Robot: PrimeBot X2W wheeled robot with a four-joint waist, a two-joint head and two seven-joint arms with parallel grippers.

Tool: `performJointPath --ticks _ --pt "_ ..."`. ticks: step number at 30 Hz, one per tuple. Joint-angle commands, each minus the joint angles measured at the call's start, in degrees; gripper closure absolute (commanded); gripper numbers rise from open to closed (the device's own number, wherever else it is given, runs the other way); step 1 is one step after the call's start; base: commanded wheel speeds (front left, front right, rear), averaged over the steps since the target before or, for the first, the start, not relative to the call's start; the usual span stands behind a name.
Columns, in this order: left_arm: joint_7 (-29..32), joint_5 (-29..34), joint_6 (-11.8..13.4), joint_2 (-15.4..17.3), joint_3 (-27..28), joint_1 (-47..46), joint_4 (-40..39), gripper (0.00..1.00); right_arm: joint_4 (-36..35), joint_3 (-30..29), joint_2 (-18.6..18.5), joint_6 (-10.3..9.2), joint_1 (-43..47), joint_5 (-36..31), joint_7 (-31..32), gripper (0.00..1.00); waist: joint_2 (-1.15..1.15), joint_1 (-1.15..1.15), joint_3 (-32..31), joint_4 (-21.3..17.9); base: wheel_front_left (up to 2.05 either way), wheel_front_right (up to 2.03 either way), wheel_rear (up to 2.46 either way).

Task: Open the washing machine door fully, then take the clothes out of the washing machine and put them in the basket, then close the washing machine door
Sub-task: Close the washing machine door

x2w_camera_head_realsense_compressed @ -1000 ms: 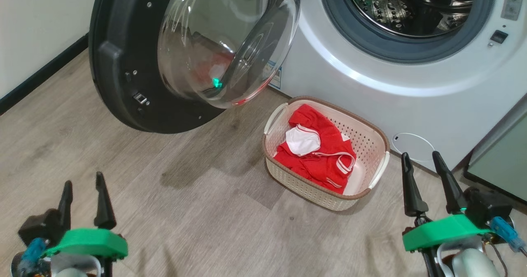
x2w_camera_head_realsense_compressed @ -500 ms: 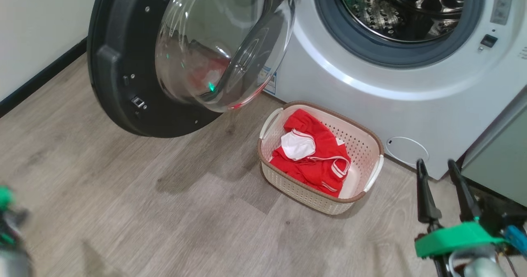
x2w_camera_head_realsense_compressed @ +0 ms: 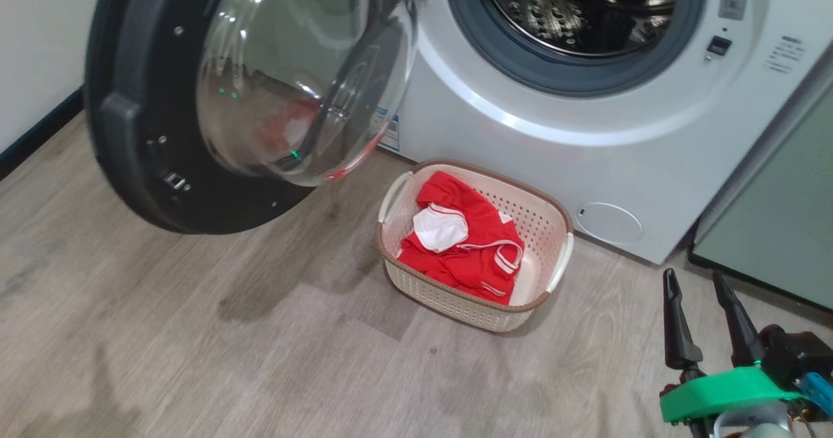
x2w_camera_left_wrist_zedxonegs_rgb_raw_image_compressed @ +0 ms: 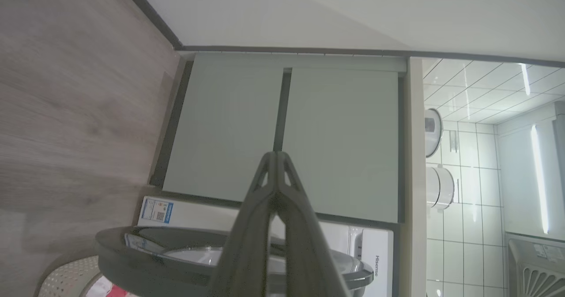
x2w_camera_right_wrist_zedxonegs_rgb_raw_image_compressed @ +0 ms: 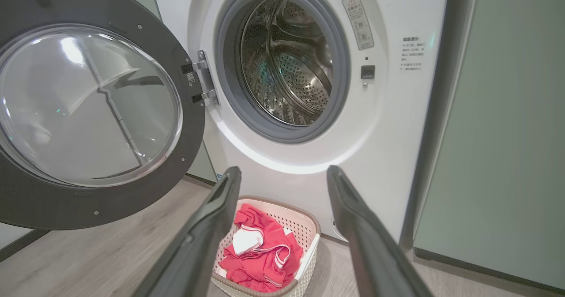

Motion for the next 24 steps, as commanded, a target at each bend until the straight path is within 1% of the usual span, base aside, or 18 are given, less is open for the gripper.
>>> performJointPath --ticks 1,4,8,14,19,24 --pt "2.53 -0.22 0.43 4.21 -0.26 -2.26 -0.14 1.0 -1.9 1.28 -1.16 -0.04 -1.79 -0.5 -0.35 0.0 0.0 0.0 0.68 -1.35 0.0 0.0 0.0" --pt "5.28 0.14 0.55 5.6 -1.57 -3.8 1.8 1.0 -1.88 1.58 -1.75 -0.04 -2.09 -0.45 -0.35 0.0 0.0 0.0 1.28 -2.56 0.0 0.0 0.0" --pt "8.02 0.9 -0.21 6.08 -3.58 -5.54 3.7 1.0 -1.9 1.78 -2.32 -0.04 -2.08 -0.45 -0.35 0.0 0.0 0.0 1.94 -3.76 0.0 0.0 0.0" --pt "10.59 2.23 -1.93 4.74 -6.54 -7.3 5.04 1.0 -1.8 2.61 -3.13 -0.04 -2.88 -0.35 -0.35 0.0 0.0 0.0 3.25 -5.68 0.0 0.0 0.0" --pt "11.0 3.29 -2.66 4.07 -8.17 -8.1 5.47 1.0 -1.75 3.07 -3.51 -0.04 -3.54 -0.27 -0.35 0.0 0.0 0.0 3.78 -6.79 0.0 0.0 0.0" --pt "11.9 3.73 -3.98 2.41 -9.53 -9.01 5.85 1.0 -1.65 3.47 -3.82 -0.04 -3.88 -0.21 -0.35 0.0 0.0 0.0 4.11 -7.77 0.0 0.0 0.0"
